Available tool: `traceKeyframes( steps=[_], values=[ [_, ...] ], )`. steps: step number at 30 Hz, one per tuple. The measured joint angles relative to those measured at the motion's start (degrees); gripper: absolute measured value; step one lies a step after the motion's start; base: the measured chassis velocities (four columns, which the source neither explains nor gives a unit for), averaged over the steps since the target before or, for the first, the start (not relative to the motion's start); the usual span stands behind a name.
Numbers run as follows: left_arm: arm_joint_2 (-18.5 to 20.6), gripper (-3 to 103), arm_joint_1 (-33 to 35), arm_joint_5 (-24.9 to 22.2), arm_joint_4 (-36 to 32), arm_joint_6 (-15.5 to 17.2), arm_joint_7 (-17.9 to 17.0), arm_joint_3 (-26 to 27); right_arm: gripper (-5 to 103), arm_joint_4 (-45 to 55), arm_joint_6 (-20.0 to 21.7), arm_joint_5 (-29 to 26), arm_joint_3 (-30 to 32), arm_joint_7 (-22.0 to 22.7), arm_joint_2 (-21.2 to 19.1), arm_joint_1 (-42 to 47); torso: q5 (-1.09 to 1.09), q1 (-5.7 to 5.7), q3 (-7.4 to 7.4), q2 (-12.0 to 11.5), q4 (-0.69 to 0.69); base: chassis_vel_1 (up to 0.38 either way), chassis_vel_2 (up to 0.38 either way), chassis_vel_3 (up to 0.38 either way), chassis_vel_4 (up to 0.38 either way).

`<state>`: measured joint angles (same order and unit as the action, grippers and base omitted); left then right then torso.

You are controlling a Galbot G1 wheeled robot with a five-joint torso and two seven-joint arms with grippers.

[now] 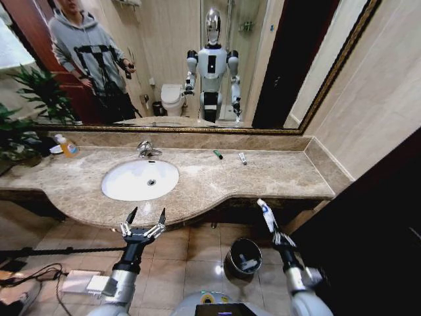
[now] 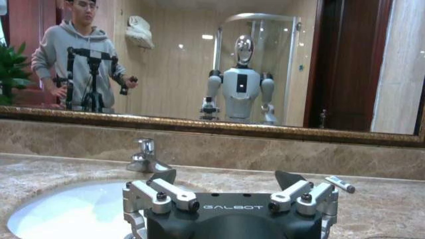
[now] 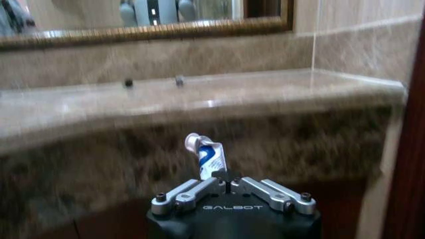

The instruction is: Pick up the trash from the sink and place it in the trash bin.

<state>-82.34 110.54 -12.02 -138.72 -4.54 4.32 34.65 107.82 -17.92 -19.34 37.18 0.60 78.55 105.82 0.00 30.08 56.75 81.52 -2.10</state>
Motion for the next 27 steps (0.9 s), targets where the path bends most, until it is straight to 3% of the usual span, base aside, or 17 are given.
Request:
traceKeyframes(
  steps=[6, 21, 27],
  values=[
    [0.0, 100, 0.0, 0.0, 0.0, 0.0, 0.0, 0.0, 0, -7.35, -1.54, 2.19, -0.94, -0.45, 0.53, -0.51, 0.02, 0.0, 0.0, -0.01, 0.0, 0.0, 0.0, 0.0, 0.0],
    [0.0, 100, 0.0, 0.0, 0.0, 0.0, 0.0, 0.0, 0, -30.93, 5.18, 4.61, -4.59, -4.44, 0.7, -13.1, 0.0, 0.0, 0.0, -0.01, 0.0, 0.0, 0.0, 0.0, 0.0],
    [0.0, 100, 0.0, 0.0, 0.0, 0.0, -0.01, 0.0, 0, -41.86, 8.63, 8.85, -5.21, -6.15, 1.3, -21.31, 0.0, 0.01, 0.01, -0.01, -0.01, 0.0, 0.0, 0.0, 0.0]
  ],
)
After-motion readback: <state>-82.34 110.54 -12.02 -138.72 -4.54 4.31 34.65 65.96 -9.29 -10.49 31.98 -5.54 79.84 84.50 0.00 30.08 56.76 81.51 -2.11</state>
